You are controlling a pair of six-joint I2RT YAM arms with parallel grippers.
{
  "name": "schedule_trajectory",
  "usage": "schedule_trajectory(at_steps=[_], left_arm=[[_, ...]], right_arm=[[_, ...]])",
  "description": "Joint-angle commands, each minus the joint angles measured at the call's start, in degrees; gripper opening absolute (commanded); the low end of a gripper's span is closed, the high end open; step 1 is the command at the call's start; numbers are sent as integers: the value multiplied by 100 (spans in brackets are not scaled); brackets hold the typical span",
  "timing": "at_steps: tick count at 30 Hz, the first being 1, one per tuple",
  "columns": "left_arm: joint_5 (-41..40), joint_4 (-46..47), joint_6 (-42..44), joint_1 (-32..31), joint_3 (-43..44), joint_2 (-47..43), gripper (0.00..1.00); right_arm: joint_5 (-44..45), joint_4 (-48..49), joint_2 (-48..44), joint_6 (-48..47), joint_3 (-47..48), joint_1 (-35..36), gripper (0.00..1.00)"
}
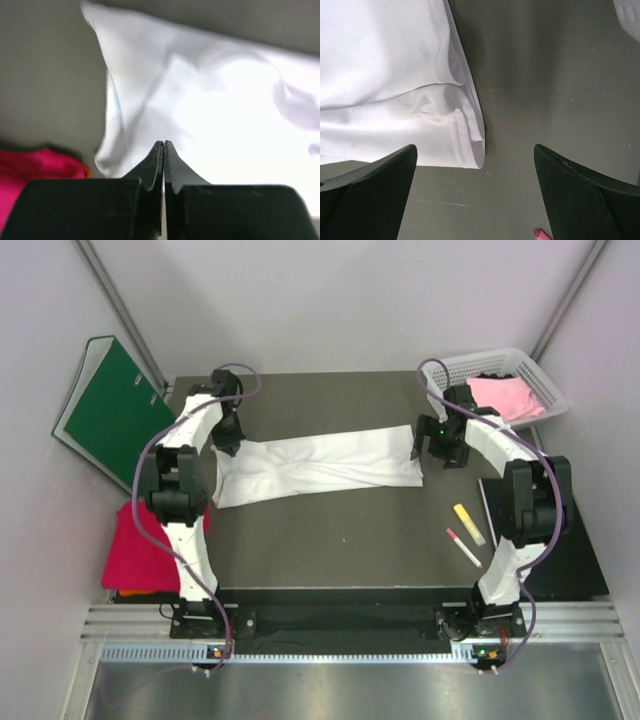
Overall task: Fold and stack the t-shirts
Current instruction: Fold the other side of the tshirt into a rectangle, then rotate the tshirt 70 degrees
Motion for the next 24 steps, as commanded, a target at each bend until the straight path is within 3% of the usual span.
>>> schedule_trajectory(at_steps=[1, 13, 20, 24], left_arm=[[537, 169, -208, -99, -657, -1062, 0], [916, 230, -410, -205, -2573, -2321, 0], [872, 213, -270, -205, -2820, -2462, 0], [846, 160, -156, -205, -2794, -2409, 0]], right_arm=[[150, 569, 95, 79, 21, -74, 100], [238, 956, 721, 422, 469, 101, 100], [-183, 1237, 641, 186, 372, 163, 100], [-175, 940, 1105, -78, 1046, 181, 100]])
